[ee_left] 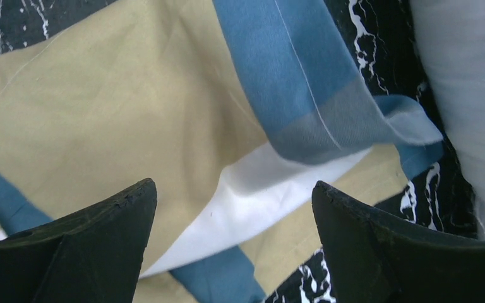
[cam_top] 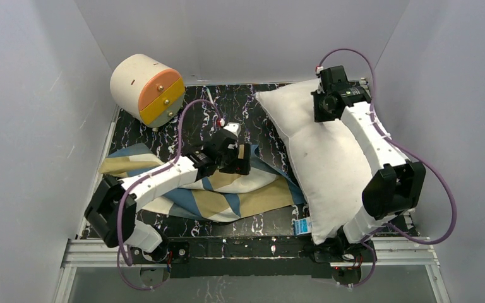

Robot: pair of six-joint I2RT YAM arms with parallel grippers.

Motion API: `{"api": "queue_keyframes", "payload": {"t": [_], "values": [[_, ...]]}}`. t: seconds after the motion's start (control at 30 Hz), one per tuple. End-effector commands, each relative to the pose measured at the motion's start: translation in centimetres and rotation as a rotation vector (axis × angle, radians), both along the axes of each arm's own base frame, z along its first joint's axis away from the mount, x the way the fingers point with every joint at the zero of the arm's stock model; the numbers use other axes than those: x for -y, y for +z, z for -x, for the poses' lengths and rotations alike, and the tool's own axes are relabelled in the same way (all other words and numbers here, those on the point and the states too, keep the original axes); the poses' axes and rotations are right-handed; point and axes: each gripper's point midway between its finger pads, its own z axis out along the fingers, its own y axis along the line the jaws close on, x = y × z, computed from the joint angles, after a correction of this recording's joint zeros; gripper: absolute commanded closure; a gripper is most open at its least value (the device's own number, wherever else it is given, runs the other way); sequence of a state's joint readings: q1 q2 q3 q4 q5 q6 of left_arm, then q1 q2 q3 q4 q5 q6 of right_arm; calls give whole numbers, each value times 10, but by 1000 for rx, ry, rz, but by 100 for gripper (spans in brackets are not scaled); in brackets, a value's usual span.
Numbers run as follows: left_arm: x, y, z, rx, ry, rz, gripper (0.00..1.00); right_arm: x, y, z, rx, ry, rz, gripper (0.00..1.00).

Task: Put the pillow into the pillowcase
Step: Pick up the pillow from the corner of the board.

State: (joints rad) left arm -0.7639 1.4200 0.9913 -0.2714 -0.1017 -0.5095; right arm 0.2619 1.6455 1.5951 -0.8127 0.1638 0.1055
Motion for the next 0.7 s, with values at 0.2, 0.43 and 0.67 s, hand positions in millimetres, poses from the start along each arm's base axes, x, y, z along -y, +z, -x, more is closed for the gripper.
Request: {"api": "queue_keyframes", "payload": {"t": [0.2, 0.43, 0.67], "values": [[43, 11, -48, 175, -12, 75, 65, 64, 101, 41, 206, -304, 43, 99], [77, 68, -91, 382, -42, 161, 100, 65, 117, 103, 263, -378, -108, 99], [128, 105, -134, 470, -82, 233, 100, 80, 134, 133, 318, -428, -104, 99]]}}
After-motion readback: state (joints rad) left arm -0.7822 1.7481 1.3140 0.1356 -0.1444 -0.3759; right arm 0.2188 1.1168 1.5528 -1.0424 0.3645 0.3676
